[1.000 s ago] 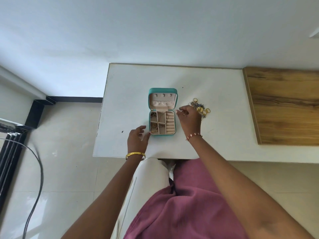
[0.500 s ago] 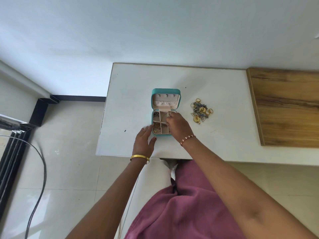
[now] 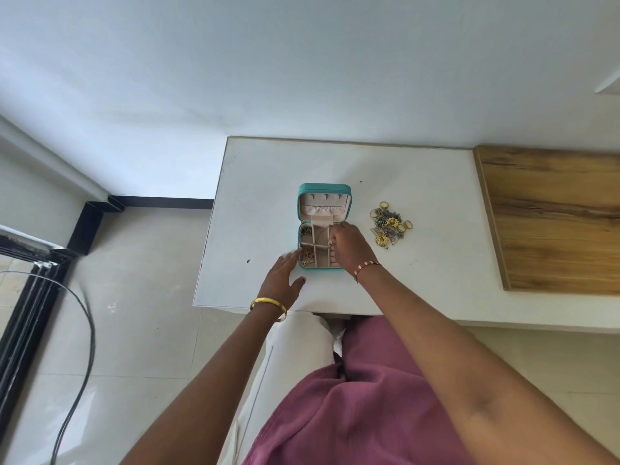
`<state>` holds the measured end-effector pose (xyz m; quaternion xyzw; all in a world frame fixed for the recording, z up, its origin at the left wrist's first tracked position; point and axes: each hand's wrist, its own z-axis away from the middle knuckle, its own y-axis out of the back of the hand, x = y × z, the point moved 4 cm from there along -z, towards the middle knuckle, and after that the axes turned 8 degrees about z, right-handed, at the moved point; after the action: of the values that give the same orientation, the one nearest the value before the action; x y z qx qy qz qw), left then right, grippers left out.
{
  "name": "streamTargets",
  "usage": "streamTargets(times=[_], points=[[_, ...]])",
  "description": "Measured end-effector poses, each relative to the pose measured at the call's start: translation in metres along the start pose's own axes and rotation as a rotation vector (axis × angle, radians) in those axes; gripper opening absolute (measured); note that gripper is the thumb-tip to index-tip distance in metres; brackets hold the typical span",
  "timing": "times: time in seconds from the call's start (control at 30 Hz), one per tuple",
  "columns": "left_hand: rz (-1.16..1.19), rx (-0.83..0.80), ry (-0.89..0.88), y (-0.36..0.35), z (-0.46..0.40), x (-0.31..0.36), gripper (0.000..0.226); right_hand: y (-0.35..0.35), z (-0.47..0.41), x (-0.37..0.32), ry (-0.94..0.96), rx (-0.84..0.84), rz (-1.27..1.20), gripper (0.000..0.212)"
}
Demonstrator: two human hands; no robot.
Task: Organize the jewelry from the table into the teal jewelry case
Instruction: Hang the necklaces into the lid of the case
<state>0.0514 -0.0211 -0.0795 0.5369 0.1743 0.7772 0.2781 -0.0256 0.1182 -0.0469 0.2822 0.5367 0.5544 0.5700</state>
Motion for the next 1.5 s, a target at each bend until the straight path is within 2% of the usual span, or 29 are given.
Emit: streamTargets(times=[0.13, 0.33, 0.57, 0.7, 0.83, 1.0, 1.3, 1.5], points=[[-0.01, -0.012, 0.011, 0.001, 0.0, 0.002, 0.063, 0.009, 0.003, 0.008, -0.114, 0.069, -0.295, 0.017], [-0.069, -0.046, 0.052, 0.004, 0.003, 0.014, 0.066, 0.03, 0.013, 0.005, -0.192, 0.113, -0.537, 0.019], [0.09, 0.14, -0.082, 0.021, 0.017, 0.067, 0.052, 0.06, 0.026, -0.019, -0.156, 0.116, -0.795, 0.017], [0.189, 0.22, -0.116, 0.035, 0.02, 0.095, 0.048, 0.082, 0.036, -0.034, -0.098, 0.106, -0.897, 0.009], [0.231, 0.285, -0.143, 0.046, 0.022, 0.118, 0.025, 0.104, 0.048, -0.046, -0.06, 0.13, -0.976, 0.009], [0.368, 0.255, -0.152, 0.056, 0.029, 0.125, 0.023, 0.134, 0.061, -0.049, -0.007, 0.205, -1.077, 0.023], [0.48, 0.165, -0.093, 0.068, 0.041, 0.113, 0.023, 0.173, 0.079, -0.031, -0.069, 0.299, -1.23, 0.024], [0.651, 0.121, 0.011, 0.072, 0.053, 0.106, 0.017, 0.177, 0.09, -0.012, -0.143, 0.213, -1.334, 0.024]])
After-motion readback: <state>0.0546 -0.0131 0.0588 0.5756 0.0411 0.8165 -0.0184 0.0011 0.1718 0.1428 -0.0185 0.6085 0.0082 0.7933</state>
